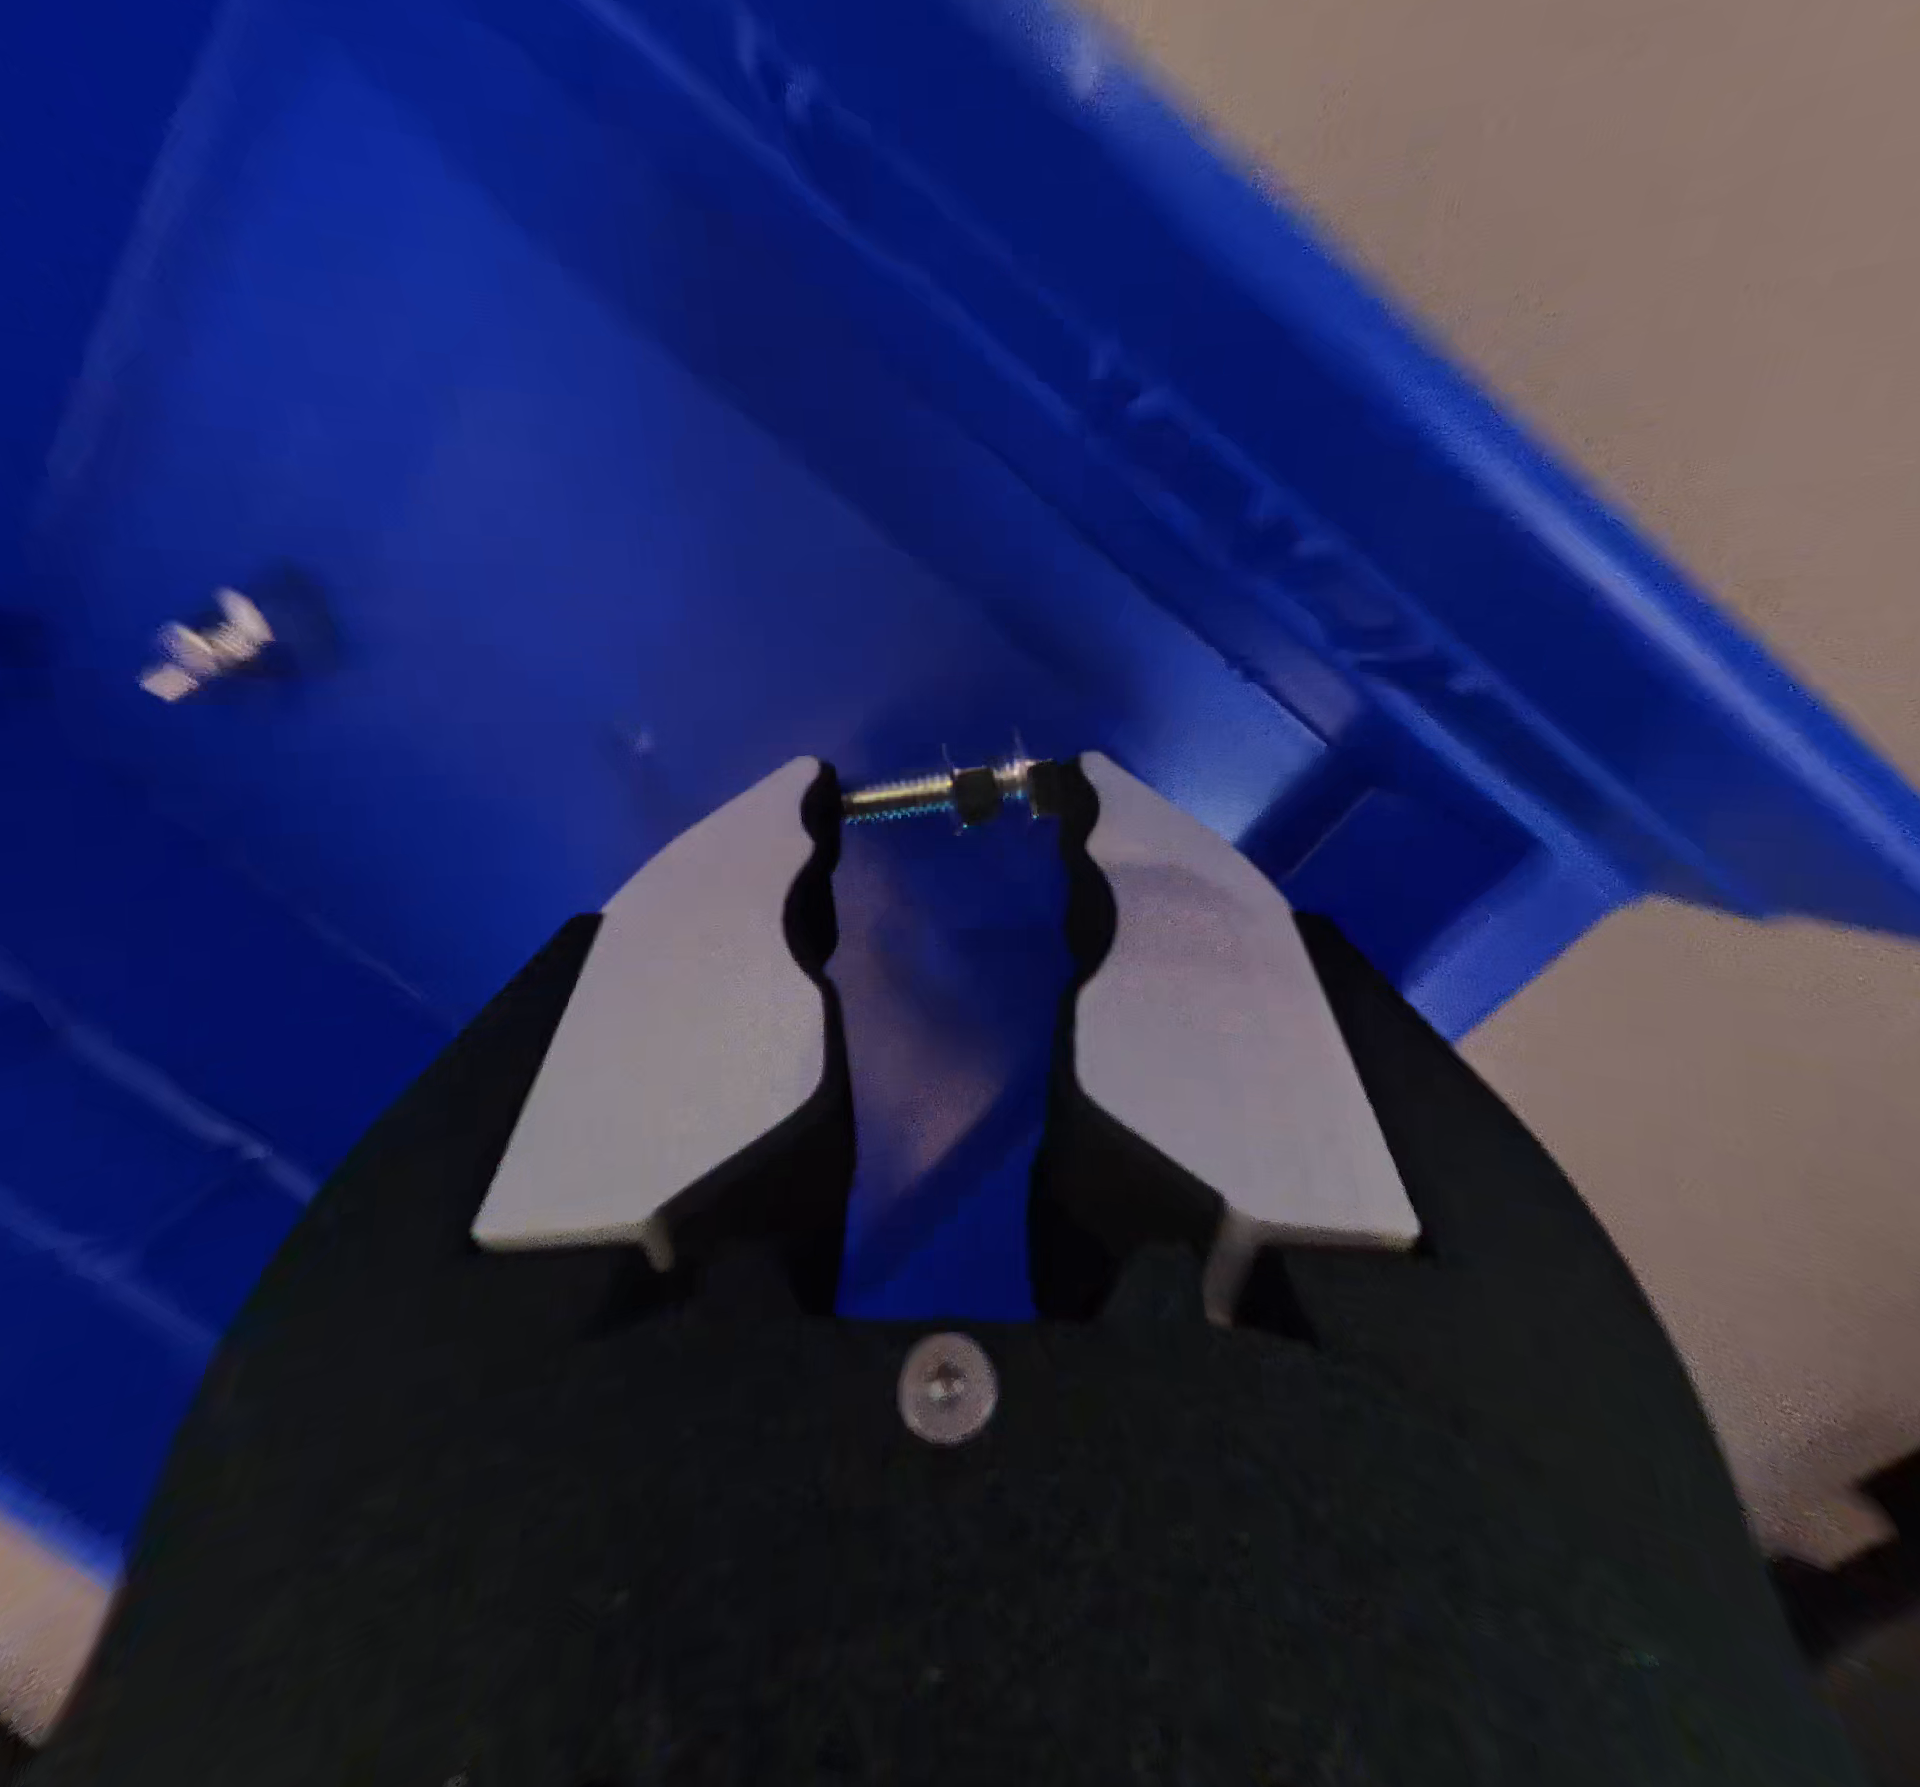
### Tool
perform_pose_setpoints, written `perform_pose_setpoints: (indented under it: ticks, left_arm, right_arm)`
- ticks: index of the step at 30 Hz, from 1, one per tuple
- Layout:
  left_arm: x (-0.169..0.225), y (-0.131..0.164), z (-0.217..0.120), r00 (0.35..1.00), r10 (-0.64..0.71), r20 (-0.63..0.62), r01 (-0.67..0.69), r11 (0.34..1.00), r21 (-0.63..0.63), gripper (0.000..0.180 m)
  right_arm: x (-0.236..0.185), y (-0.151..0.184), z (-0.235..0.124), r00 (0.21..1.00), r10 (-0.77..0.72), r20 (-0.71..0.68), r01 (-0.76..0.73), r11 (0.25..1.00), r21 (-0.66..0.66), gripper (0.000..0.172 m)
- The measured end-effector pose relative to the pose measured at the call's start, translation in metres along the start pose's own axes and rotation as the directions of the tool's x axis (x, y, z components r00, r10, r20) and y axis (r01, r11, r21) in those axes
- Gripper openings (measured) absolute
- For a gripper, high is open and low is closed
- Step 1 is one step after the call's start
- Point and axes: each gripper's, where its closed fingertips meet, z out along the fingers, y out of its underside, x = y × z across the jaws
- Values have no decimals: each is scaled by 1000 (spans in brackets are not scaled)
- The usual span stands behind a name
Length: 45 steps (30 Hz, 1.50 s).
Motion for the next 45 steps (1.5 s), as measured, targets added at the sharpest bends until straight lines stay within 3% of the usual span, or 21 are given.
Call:
perform_pose_setpoints:
  ticks: [1,4,9,15,20,24,39,42,43,45]
  left_arm:
    - [1,-8,-12,998,61,18,-62,996,62,40]
    - [15,-37,-59,963,243,113,-265,929,260,40]
    - [79,-92,-126,848,426,316,-530,655,539,40]
    - [182,-122,-130,657,615,436,-732,381,565,40]
    - [227,-136,-127,576,672,465,-780,282,558,40]
    - [236,-142,-125,532,678,507,-815,248,524,40]
    - [249,-139,-125,528,670,522,-817,231,529,40]
    - [242,-138,-121,611,642,464,-764,324,558,45]
    - [241,-138,-125,681,601,417,-697,358,621,47]
    - [236,-142,-134,874,445,197,-404,436,804,41]
  right_arm:
    - [0,-3,1,1000,22,12,-22,1000,11,34]
    - [-2,-14,5,988,122,93,-122,993,-6,30]
    - [-11,-48,21,940,210,268,-212,977,-21,30]
    - [-25,-75,38,837,309,452,-341,940,-11,30]
    - [-42,-75,34,765,336,550,-400,917,-5,29]
    - [-44,-72,27,785,300,542,-372,928,25,17]
    - [-51,-68,19,769,300,564,-383,923,32,17]
    - [-36,-66,19,811,309,496,-393,917,71,17]
    - [-28,-68,17,828,304,471,-391,915,97,16]
    - [-15,-67,14,888,233,396,-309,941,138,17]
